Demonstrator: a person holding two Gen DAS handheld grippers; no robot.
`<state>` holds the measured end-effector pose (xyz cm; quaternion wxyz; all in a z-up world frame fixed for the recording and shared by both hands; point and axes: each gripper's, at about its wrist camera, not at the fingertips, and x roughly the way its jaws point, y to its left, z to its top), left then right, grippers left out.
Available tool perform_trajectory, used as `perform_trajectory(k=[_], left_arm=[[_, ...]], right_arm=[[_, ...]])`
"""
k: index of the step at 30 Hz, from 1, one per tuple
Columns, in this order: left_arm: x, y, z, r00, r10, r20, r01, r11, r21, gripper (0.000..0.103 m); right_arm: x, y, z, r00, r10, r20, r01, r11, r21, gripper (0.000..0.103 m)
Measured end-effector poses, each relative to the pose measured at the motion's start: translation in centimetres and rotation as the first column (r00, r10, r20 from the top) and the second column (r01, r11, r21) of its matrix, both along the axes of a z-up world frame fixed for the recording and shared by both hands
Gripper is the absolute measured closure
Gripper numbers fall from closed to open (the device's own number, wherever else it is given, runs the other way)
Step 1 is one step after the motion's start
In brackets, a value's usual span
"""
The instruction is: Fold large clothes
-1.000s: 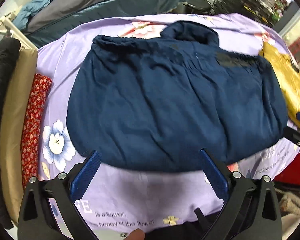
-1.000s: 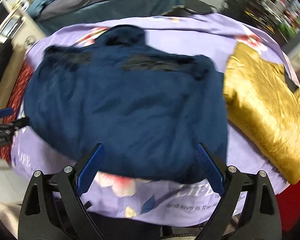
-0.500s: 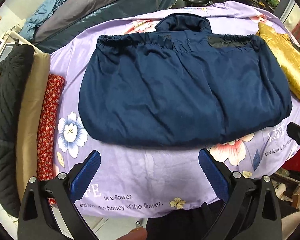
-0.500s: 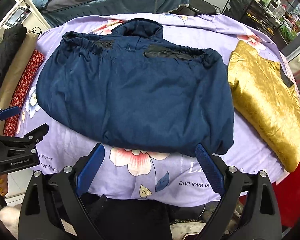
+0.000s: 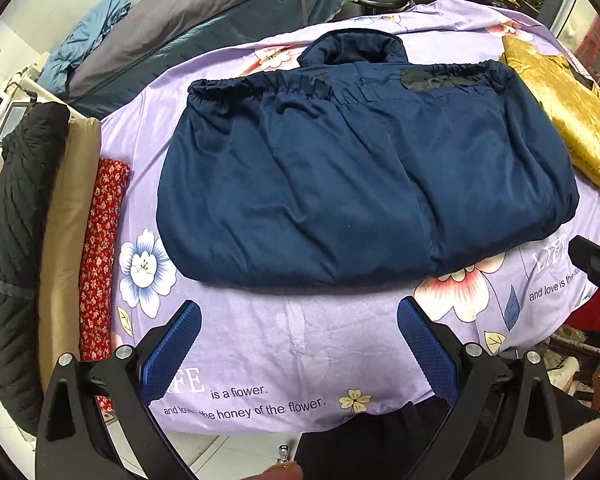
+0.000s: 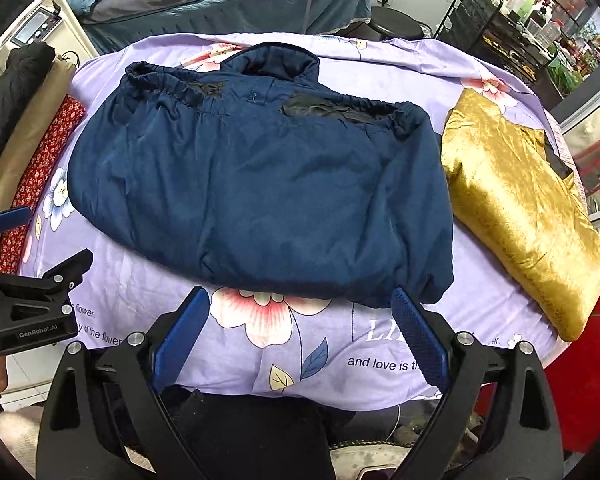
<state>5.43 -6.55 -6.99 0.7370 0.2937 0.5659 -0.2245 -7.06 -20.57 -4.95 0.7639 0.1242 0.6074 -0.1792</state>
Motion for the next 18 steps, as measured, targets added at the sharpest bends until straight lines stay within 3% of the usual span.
perform_trajectory(k=[8, 13, 18], left_arm=[[-0.48, -0.06, 0.24, 1.0, -0.001, -0.008, 0.001, 1.0, -0.016, 0.007], [-0.9, -0.19, 0.26, 1.0, 0.002, 0.026, -0.002, 1.0, 0.022, 0.007], [-0.8, -0.04, 0.75, 1.0, 0.006, 0.029, -0.005, 1.0, -0.006, 0.006]], right_arm=[[-0.31, 0.01, 0.07, 1.0, -0.002, 0.001, 0.002, 1.0, -0.004, 0.012], [-0.43, 0.03, 0.11, 1.0, -0.002, 0.003, 0.002, 1.0, -0.008, 0.012], [-0.68, 0.09, 0.32, 1.0, -0.003, 0.009, 0.004, 1.0, -0.019, 0.012]])
